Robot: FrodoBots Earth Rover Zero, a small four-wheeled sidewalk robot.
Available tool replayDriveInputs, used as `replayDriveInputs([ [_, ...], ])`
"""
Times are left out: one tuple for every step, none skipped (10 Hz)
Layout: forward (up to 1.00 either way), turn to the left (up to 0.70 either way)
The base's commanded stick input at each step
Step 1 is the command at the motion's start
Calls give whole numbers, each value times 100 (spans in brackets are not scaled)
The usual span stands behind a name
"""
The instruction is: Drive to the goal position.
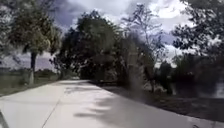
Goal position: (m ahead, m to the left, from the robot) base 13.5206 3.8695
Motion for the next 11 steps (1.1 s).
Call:
replayDriveInputs([
  [69,14],
  [69,14],
  [69,14],
  [69,14],
  [69,14],
  [69,14],
  [69,14],
  [69,14],
  [69,14],
  [69,14],
  [69,14],
])
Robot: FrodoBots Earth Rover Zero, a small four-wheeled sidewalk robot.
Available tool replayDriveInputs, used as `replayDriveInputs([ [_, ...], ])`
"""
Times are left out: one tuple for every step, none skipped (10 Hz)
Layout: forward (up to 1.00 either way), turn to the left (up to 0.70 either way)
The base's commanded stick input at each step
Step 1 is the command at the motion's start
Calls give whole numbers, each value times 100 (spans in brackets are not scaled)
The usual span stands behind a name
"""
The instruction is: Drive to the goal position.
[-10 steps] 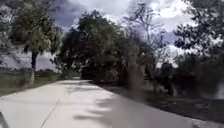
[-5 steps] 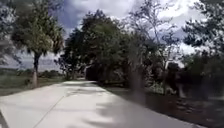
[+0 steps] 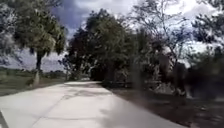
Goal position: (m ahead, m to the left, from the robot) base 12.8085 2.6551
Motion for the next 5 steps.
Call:
replayDriveInputs([
  [69,14],
  [69,14],
  [69,14],
  [69,14],
  [69,14],
])
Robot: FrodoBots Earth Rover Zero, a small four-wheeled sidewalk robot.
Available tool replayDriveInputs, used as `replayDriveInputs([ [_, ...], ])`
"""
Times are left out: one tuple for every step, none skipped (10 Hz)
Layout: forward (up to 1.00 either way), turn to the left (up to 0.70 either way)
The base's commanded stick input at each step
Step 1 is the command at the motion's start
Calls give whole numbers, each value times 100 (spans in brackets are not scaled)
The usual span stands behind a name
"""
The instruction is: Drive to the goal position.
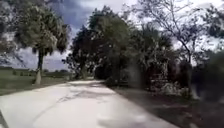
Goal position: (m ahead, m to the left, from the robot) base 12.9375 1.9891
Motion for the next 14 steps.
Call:
replayDriveInputs([
  [69,14],
  [69,14],
  [69,14],
  [69,14],
  [69,14],
  [69,14],
  [69,14],
  [69,14],
  [69,14],
  [69,14],
  [69,11],
  [69,3],
  [69,1],
  [69,1],
])
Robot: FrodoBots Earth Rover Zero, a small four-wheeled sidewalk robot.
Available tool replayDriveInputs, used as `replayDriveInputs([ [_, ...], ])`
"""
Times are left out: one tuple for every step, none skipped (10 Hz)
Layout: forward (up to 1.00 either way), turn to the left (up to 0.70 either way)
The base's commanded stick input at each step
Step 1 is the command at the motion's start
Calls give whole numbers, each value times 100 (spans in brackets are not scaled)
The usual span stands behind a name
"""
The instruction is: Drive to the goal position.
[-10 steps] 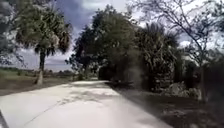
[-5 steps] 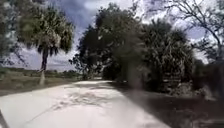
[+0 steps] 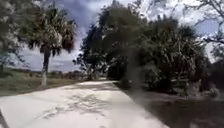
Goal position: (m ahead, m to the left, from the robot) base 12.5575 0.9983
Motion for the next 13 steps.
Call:
replayDriveInputs([
  [69,1],
  [69,1],
  [69,1],
  [69,1],
  [69,1],
  [69,1],
  [69,1],
  [69,1],
  [69,1],
  [69,1],
  [69,1],
  [69,1],
  [69,1],
])
